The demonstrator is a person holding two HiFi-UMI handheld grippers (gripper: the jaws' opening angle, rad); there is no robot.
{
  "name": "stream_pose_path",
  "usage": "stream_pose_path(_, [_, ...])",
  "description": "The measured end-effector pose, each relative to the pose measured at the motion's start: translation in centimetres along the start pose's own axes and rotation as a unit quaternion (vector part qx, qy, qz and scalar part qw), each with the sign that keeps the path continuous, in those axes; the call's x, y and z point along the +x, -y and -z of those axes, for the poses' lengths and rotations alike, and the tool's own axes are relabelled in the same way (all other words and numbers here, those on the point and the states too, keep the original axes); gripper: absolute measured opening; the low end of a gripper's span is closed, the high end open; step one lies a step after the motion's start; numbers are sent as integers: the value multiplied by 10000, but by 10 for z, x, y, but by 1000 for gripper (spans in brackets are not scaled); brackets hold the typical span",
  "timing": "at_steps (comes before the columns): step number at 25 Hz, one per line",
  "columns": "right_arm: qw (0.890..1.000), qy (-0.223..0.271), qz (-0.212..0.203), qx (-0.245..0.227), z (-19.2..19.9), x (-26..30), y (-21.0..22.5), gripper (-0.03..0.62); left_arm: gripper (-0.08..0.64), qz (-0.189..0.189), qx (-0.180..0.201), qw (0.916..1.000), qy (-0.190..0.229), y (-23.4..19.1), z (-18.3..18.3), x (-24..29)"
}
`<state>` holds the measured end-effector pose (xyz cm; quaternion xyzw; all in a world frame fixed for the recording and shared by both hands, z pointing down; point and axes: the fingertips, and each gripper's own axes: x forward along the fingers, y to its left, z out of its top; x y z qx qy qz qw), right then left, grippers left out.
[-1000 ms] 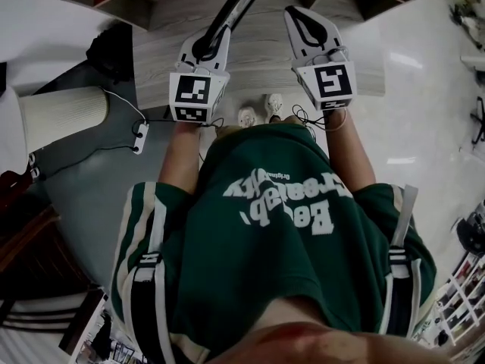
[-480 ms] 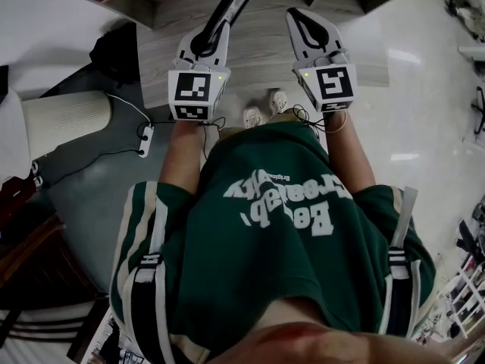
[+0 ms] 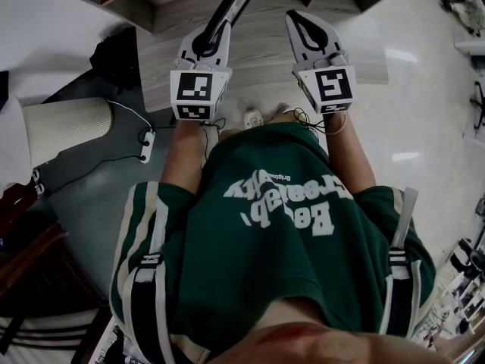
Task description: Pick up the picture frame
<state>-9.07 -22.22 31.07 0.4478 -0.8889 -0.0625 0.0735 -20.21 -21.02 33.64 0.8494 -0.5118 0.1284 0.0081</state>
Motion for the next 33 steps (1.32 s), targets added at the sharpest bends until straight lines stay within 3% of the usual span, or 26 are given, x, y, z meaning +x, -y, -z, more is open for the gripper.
stream_pose_path(6, [10000, 21, 70, 53, 0, 0, 7, 34, 26, -43, -9, 10000, -28, -2, 1, 2])
stream_pose_path(11, [9997, 98, 123, -181, -4, -2, 6, 34, 26, -124, 55, 9999, -36, -7, -2, 3])
stream_pose_path(33, [9997, 139, 168, -113, -9, -5, 1, 34, 26, -56, 140, 9999, -49, -8, -4, 1])
